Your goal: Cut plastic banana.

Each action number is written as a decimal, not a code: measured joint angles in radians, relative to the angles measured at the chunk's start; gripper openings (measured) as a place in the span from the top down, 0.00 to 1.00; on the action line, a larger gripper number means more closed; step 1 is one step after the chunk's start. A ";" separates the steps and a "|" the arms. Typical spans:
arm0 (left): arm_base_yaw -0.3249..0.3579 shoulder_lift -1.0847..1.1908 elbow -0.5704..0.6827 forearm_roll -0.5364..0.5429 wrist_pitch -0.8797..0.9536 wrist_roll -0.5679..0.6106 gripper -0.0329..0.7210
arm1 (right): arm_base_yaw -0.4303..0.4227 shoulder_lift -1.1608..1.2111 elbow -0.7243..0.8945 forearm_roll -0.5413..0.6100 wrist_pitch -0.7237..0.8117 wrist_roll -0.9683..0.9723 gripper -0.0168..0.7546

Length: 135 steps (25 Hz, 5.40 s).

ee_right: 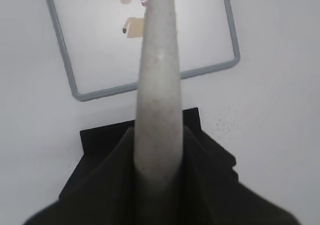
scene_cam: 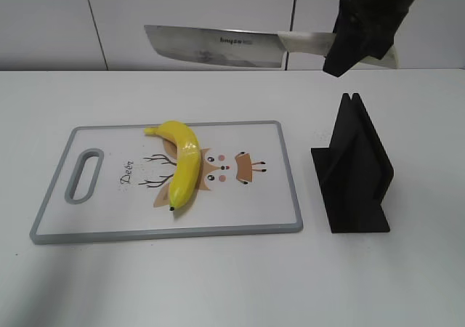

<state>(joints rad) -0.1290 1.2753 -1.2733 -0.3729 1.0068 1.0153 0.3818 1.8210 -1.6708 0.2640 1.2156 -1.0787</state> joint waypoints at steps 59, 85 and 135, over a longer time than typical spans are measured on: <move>-0.208 0.876 -0.302 -0.085 -0.064 0.344 0.98 | -0.005 0.525 -0.165 0.142 -0.113 -0.291 0.76; -0.210 0.488 -0.279 -0.045 0.004 0.339 0.98 | 0.020 0.215 -0.269 0.124 0.015 -0.223 0.76; 0.053 0.011 -0.146 0.309 0.207 -0.783 0.23 | 0.015 0.059 -0.191 0.077 0.013 0.860 0.76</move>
<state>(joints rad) -0.0761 1.2864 -1.4191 -0.0637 1.2142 0.2324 0.3968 1.8798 -1.8615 0.3413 1.2288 -0.2192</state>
